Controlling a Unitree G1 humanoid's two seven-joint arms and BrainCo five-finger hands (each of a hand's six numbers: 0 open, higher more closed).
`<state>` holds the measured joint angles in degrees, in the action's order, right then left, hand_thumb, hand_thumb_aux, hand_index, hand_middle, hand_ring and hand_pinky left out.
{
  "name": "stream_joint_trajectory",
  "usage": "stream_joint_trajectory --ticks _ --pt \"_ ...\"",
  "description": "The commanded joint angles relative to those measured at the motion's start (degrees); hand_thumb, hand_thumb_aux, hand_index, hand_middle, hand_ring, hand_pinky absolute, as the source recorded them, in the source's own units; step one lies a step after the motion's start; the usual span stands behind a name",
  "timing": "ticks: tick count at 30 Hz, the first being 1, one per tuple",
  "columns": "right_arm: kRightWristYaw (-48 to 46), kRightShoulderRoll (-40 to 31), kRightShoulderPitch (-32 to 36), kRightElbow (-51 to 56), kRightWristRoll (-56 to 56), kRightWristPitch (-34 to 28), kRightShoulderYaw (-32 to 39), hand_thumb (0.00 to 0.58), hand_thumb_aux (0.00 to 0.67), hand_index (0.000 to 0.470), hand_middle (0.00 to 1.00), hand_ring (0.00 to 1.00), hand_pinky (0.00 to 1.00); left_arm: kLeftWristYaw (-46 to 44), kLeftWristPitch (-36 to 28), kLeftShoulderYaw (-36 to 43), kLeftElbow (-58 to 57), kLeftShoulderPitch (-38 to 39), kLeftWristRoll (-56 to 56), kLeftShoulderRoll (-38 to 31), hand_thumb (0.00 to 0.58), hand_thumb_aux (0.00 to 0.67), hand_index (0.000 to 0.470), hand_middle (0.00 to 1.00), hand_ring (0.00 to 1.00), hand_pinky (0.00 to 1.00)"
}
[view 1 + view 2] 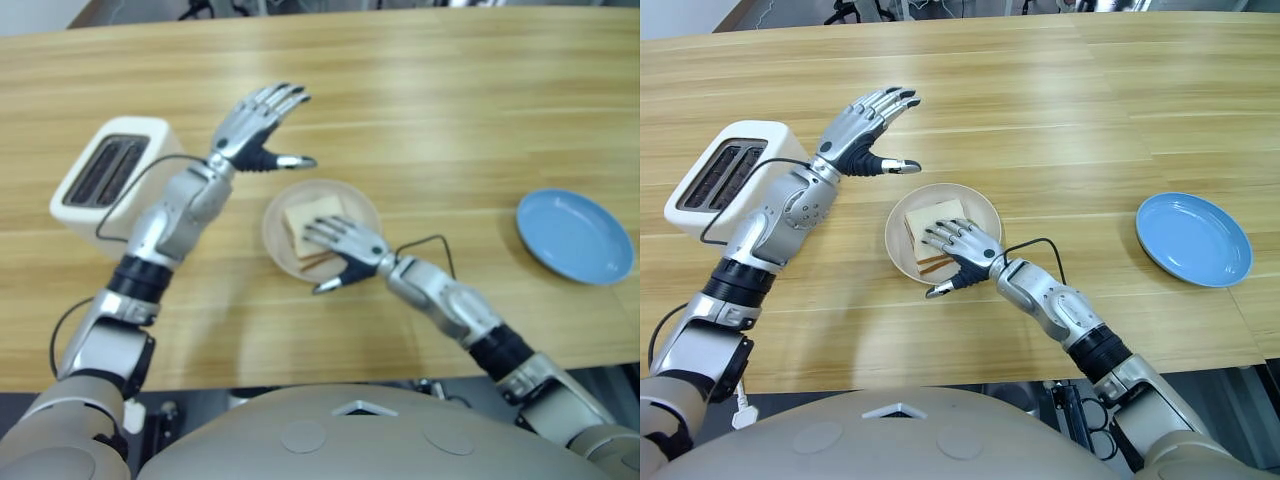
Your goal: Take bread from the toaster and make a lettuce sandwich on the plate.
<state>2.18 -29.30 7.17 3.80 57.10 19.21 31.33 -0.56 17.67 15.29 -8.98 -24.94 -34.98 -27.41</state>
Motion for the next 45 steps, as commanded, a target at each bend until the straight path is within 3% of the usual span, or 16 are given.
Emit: stream_joint_trajectory --ticks 1,8,13,14,15,16,18,19,20,27,32,38,45 --pt "4.8 -1.2 -0.5 -6.6 -3.2 1.3 -5.8 0.0 0.0 0.0 0.0 0.0 0.0 -2.6 -0.2 -2.8 -2.9 2.3 6.8 1.1 0.0 0.0 0.0 0.0 0.0 0.0" --pt "14.7 -0.4 -2.8 -17.8 -6.6 4.6 -16.2 0.0 0.0 0.0 0.0 0.0 0.0 -4.6 1.8 -7.8 -0.1 4.8 16.3 2.2 0.0 0.0 0.0 0.0 0.0 0.0" --pt "9.7 -1.9 -4.7 -19.3 -9.4 4.7 -18.1 0.0 0.0 0.0 0.0 0.0 0.0 -11.6 2.8 -10.4 6.9 6.5 24.5 0.0 0.005 0.003 0.002 0.0 0.0 0.0" --pt "5.3 -3.3 -5.4 -19.0 -12.8 4.7 -17.7 0.0 0.0 0.0 0.0 0.0 0.0 -15.1 2.5 -10.6 8.9 7.2 27.7 -1.2 0.535 0.483 0.332 0.09 0.09 0.09" --pt "0.8 -4.5 -6.2 -18.8 -16.4 4.2 -17.5 0.0 0.0 0.0 0.0 0.0 0.0 -17.7 2.4 -11.1 10.7 7.8 30.2 -2.4 0.535 0.483 0.332 0.09 0.09 0.09" --pt "-4.5 -6.0 -7.0 -18.5 -21.2 3.3 -17.2 0.0 0.0 0.0 0.0 0.0 0.0 -20.7 1.7 -11.3 12.1 8.5 32.5 -3.9 0.58 0.67 0.46 1.0 1.0 1.0" --pt "-14.0 -9.4 -9.7 -19.5 -29.7 0.9 -17.2 0.0 0.0 0.0 0.0 0.0 0.0 -27.3 0.0 -10.7 14.6 10.3 35.9 -7.5 0.58 0.67 0.46 1.0 1.0 1.0" --pt "-17.6 -10.8 -11.0 -20.5 -33.6 -0.7 -18.0 0.512 0.441 0.303 1.0 1.0 1.0 -30.8 -1.0 -10.2 15.7 11.4 37.5 -9.4 0.58 0.67 0.46 1.0 1.0 1.0" --pt "-21.7 -12.7 -12.6 -21.8 -37.7 -2.6 -19.0 0.58 0.67 0.46 1.0 1.0 1.0 -35.2 -2.3 -8.9 16.7 12.9 39.0 -11.9 0.58 0.67 0.46 1.0 1.0 1.0" --pt "-37.9 -21.6 -20.3 -32.8 -47.1 -12.8 -22.4 0.58 0.67 0.46 1.0 1.0 1.0 -50.1 -6.7 -1.5 19.1 20.9 35.5 -21.2 0.58 0.67 0.46 1.0 1.0 1.0" --pt "-44.9 -21.4 -21.0 -37.2 -47.5 -18.7 -17.7 0.58 0.67 0.46 1.0 1.0 1.0 -57.2 -13.3 3.9 20.1 24.2 32.9 -23.6 0.58 0.67 0.46 1.0 1.0 1.0" --pt "-49.4 -16.6 -16.4 -28.1 -38.8 -21.8 -5.5 0.58 0.67 0.46 1.0 1.0 1.0 -59.3 -14.8 10.8 15.8 22.2 26.4 -20.2 0.58 0.67 0.46 1.0 1.0 1.0" --pt "-45.0 -9.2 -8.3 -13.8 -30.1 -19.7 0.1 0.58 0.67 0.46 1.0 1.0 1.0 -56.1 -11.3 14.4 7.5 17.5 20.2 -14.1 0.58 0.67 0.46 1.0 1.0 1.0"
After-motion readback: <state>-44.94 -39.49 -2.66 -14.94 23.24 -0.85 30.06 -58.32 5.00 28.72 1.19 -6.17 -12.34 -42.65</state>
